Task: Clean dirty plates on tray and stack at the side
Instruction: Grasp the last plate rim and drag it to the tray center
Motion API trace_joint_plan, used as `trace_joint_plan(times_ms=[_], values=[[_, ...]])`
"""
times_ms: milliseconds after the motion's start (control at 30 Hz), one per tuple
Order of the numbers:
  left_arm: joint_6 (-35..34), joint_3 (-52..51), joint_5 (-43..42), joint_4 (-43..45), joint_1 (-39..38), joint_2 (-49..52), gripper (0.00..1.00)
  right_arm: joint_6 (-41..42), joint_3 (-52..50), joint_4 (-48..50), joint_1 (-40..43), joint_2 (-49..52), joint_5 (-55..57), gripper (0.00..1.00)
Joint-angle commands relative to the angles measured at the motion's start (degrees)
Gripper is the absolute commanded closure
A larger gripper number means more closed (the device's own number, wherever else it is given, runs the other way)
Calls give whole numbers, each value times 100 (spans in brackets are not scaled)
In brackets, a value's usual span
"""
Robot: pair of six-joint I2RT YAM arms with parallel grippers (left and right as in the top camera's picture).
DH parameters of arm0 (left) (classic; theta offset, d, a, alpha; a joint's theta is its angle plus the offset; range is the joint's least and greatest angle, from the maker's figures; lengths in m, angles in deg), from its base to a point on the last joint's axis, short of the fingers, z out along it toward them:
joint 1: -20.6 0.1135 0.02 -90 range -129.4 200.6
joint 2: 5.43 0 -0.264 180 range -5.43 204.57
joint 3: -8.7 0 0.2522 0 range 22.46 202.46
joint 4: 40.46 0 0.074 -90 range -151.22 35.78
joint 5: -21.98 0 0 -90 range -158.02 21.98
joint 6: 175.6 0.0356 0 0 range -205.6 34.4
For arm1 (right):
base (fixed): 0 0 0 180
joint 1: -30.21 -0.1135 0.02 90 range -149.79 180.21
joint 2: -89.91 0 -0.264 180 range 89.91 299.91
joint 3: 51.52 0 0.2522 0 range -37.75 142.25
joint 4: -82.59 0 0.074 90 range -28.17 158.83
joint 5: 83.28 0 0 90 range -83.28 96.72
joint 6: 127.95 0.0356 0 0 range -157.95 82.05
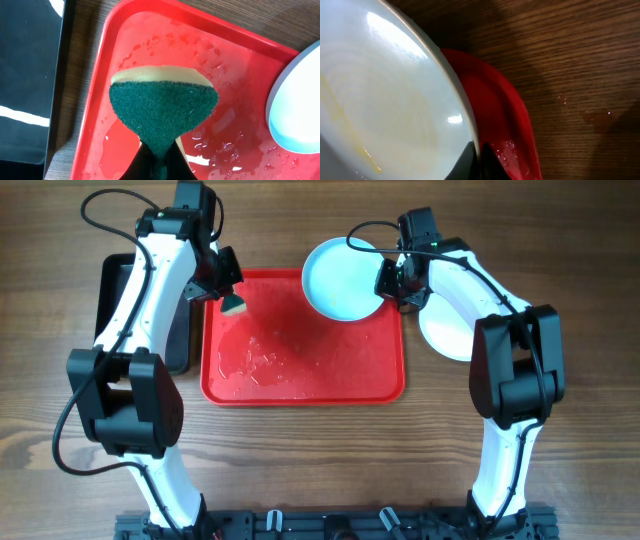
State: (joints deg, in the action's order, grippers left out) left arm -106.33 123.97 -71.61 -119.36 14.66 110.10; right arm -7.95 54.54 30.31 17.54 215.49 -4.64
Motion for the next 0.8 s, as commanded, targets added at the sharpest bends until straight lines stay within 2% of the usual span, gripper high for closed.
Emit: trace_joint_plan(times_ms=[0,400,667,700,767], values=[[-74,-48,-90,15,-7,-103,96,-4,70,-31,-22,85,-142,96],[-74,-48,-87,15,-7,-103,96,15,111,-1338,-608,79,-426,96],[-74,-48,-90,15,-7,-103,96,144,111,-1508,-1432,79,-520,96],[-74,-48,-90,15,-7,-103,96,140,111,-1493,-1497,79,-531,92],[-74,-48,-90,15,-7,-103,96,11,111,-1458,-1569,79,-529,74]])
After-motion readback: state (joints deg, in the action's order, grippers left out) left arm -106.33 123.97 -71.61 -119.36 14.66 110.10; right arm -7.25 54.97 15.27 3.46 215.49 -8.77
